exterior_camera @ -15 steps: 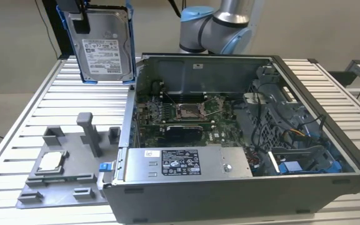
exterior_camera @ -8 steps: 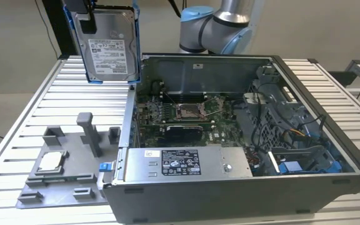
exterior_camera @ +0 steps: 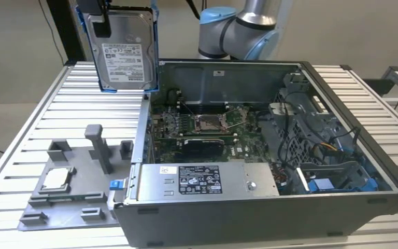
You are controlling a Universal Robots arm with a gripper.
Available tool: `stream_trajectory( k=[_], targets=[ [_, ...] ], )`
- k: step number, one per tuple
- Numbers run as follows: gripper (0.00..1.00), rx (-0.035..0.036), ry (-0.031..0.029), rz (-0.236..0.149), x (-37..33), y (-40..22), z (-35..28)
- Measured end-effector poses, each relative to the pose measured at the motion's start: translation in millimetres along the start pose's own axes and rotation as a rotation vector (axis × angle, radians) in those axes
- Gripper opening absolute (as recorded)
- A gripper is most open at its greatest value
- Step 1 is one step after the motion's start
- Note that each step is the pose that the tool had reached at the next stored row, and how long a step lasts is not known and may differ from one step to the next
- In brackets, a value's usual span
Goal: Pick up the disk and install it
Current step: 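Pick up the disk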
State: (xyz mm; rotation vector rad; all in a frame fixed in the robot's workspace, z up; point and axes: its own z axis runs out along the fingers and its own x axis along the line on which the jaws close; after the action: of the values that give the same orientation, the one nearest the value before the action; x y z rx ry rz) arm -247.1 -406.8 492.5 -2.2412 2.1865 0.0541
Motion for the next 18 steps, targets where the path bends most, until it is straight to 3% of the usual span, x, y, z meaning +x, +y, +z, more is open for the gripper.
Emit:
stream_trajectory(
  k=[18],
  targets=[
    [0.00,0.0000,0.0000,0.000,1.0,-39.7,-0.7]
  ],
)
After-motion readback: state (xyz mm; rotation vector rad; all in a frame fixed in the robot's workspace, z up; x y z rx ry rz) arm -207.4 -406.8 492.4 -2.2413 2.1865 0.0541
